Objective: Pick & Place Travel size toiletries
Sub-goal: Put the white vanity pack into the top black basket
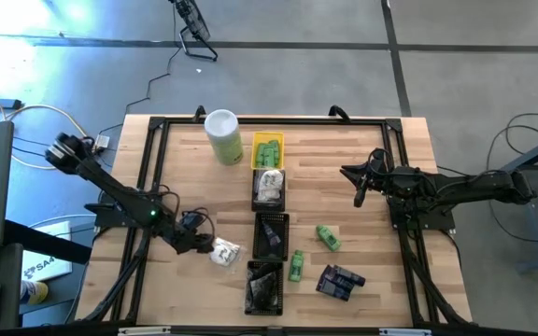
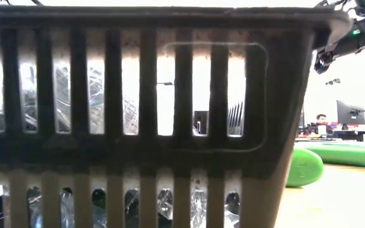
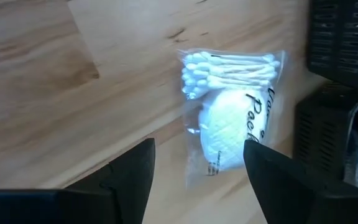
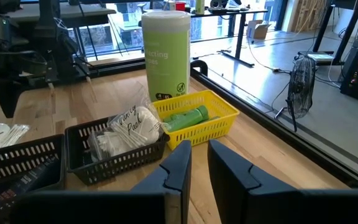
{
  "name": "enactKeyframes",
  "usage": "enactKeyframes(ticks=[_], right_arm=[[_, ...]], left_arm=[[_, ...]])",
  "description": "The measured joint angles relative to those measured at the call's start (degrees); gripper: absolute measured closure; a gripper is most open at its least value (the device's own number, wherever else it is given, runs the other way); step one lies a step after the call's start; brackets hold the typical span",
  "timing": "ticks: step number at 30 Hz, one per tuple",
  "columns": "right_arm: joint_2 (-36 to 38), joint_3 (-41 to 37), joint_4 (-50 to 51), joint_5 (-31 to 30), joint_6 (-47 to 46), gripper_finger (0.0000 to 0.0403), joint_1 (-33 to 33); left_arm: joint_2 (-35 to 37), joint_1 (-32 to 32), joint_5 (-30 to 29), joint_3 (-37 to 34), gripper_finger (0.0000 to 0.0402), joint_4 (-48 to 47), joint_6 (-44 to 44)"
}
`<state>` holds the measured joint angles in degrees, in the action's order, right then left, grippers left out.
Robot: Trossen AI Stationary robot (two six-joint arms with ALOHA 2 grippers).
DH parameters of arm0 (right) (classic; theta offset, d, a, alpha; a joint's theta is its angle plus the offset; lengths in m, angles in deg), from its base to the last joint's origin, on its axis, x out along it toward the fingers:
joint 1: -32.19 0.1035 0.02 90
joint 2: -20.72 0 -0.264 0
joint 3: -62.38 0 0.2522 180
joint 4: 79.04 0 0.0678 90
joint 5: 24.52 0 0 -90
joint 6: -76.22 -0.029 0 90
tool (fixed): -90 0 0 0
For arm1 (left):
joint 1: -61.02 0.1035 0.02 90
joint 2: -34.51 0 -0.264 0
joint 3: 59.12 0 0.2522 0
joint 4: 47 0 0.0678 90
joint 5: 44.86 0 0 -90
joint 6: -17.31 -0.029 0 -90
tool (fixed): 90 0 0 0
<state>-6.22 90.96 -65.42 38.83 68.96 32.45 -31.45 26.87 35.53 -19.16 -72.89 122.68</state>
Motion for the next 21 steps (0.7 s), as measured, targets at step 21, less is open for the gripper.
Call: enactKeyframes(ticks=[21], right_arm=[[-0.02,0.01,0.02,0.00,0.00,0.0357,0.02]], left_arm=[[-10.68,0.00,0.00,0.04,0.0185,12.11,-0.53]])
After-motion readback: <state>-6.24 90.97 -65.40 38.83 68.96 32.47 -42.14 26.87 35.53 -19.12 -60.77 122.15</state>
